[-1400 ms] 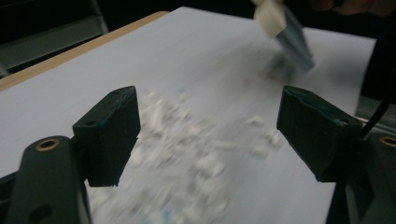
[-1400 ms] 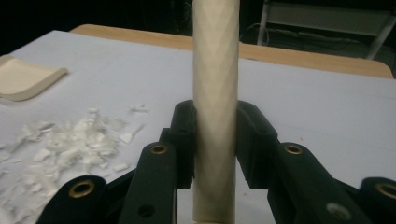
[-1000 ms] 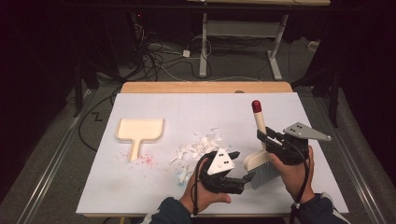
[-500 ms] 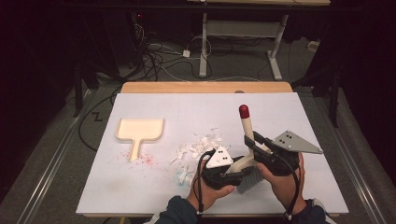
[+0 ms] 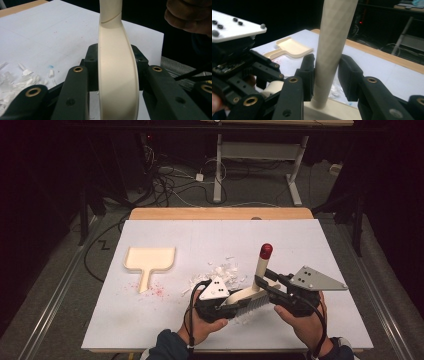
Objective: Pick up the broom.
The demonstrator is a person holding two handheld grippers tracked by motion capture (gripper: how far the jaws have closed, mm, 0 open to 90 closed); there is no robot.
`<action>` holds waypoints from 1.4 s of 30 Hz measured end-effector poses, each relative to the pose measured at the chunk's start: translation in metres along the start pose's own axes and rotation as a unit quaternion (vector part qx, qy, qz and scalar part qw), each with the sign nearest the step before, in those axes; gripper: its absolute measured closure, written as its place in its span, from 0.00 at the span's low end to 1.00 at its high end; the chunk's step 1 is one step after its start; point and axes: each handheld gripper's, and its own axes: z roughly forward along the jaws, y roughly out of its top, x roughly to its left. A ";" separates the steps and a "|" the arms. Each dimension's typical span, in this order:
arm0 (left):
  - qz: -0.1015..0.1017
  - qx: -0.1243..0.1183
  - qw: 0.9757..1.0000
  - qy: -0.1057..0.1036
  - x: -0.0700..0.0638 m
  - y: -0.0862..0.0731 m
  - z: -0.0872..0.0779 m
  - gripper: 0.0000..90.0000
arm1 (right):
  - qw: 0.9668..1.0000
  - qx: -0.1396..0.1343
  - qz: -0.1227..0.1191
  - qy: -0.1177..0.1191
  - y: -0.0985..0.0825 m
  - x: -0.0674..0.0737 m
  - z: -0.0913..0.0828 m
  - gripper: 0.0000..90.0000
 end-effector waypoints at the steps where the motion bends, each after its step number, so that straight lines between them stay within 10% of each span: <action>1: 0.000 0.000 1.000 0.000 0.000 0.000 0.000 0.72 | 1.000 0.000 0.000 0.000 0.000 0.000 0.000 0.74; 7: 0.028 0.022 0.999 -0.020 0.002 0.001 -0.014 0.72 | 0.990 0.052 -0.076 0.109 -0.006 -0.011 -0.002 0.56; 12: 0.076 0.054 0.993 -0.069 -0.003 -0.008 -0.027 0.72 | 0.968 0.123 -0.126 0.179 -0.018 -0.014 0.003 0.45; 17: 0.090 0.053 0.989 -0.108 -0.008 -0.009 -0.035 0.72 | 0.939 0.188 -0.158 0.239 -0.031 0.001 0.019 0.46; 25: 0.098 0.055 0.986 -0.125 -0.009 -0.010 -0.038 0.70 | 0.925 0.178 -0.162 0.294 -0.035 0.010 0.027 0.68; 31: 0.104 0.055 0.991 -0.071 -0.008 -0.009 -0.043 0.50 | 0.930 0.186 -0.156 0.277 -0.036 0.016 0.027 0.76; 32: 0.119 0.063 0.991 -0.004 -0.008 -0.010 -0.049 0.43 | 0.934 0.189 -0.158 0.259 -0.036 0.015 0.027 0.76; 34: 0.107 0.046 0.993 0.022 -0.005 -0.013 -0.059 0.35 | 0.940 0.187 -0.151 0.242 -0.036 0.010 0.028 0.76; 39: 0.090 0.019 0.987 0.129 0.007 -0.032 -0.091 0.21 | 0.961 0.175 -0.115 0.179 -0.031 -0.006 0.023 0.76; 42: 0.079 0.030 0.982 0.170 0.015 -0.045 -0.102 0.20 | 0.966 0.173 -0.087 0.169 -0.028 -0.018 0.021 0.76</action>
